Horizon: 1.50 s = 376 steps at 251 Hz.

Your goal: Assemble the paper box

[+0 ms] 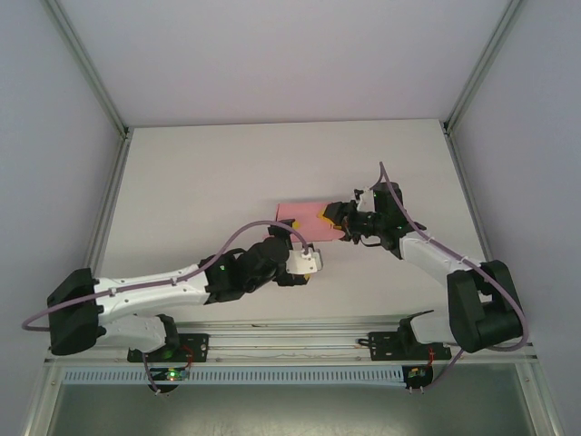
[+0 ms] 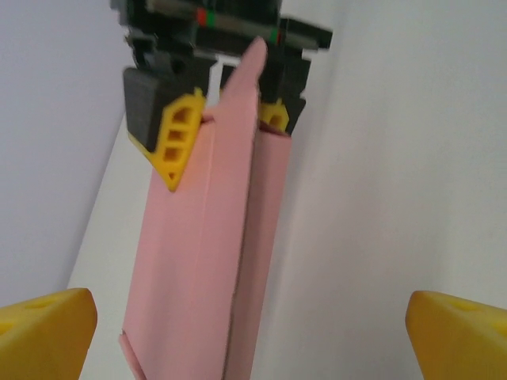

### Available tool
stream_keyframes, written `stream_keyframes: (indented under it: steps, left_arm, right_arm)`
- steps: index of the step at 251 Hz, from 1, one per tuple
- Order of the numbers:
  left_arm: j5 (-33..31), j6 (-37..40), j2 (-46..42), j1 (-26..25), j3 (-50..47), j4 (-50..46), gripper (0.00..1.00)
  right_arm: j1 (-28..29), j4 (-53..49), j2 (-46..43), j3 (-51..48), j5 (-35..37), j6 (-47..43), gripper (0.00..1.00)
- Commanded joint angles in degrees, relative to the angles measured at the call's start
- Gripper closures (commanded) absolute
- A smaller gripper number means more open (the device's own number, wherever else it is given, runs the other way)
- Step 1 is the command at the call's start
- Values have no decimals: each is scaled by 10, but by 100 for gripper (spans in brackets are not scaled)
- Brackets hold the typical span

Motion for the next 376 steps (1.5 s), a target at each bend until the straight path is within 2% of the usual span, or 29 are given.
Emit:
stream_keyframes:
  steps: [1, 17, 35, 60, 89, 105, 169, 194, 224, 276, 289, 325, 328, 331, 334, 376]
  left_arm:
    - [-89, 54, 35, -6, 10, 42, 0]
    - [-141, 87, 56, -5, -2, 96, 0]
    - [-164, 110, 70, -3, -8, 130, 0]
    - [-164, 102, 73, 13, -8, 131, 1]
    - [-167, 98, 72, 17, -8, 123, 7]
    - [-176, 107, 77, 19, -13, 138, 15]
    - [-182, 108, 106, 29, 3, 126, 19]
    - [-202, 117, 124, 29, 12, 131, 28]
    - [-198, 119, 136, 28, 18, 137, 37]
    - [-206, 122, 151, 28, 25, 139, 43]
    - [-210, 121, 154, 28, 27, 140, 45]
    - [-195, 109, 150, 28, 29, 127, 51]
    - [-193, 107, 148, 29, 29, 124, 52]
    - [-190, 106, 147, 28, 28, 121, 52]
    - [-186, 104, 146, 28, 28, 118, 53]
    - [-145, 67, 123, 31, 37, 47, 56]
  right_arm:
    - [-6, 11, 9, 24, -51, 38, 63]
    - [-6, -8, 12, 30, -60, 38, 63]
    - [-5, -46, 15, 47, -69, 19, 63]
    - [-1, -109, 16, 65, -70, -14, 63]
    - [1, -102, 5, 53, -75, -3, 63]
    - [1, -98, -2, 48, -77, 6, 62]
    - [14, -79, -30, 43, -81, 33, 61]
    - [16, -80, -29, 44, -80, 30, 61]
    - [19, -85, -23, 44, -84, 27, 60]
    - [16, -103, -20, 46, -81, 9, 55]
    - [15, -106, -21, 45, -81, 7, 51]
    - [5, -135, -28, 49, -69, -24, 29]
    - [3, -136, -29, 49, -69, -25, 24]
    - [2, -138, -30, 49, -68, -28, 7]
    - [1, -138, -32, 49, -68, -29, 2]
    - [-27, -192, -72, 62, -1, -94, 1]
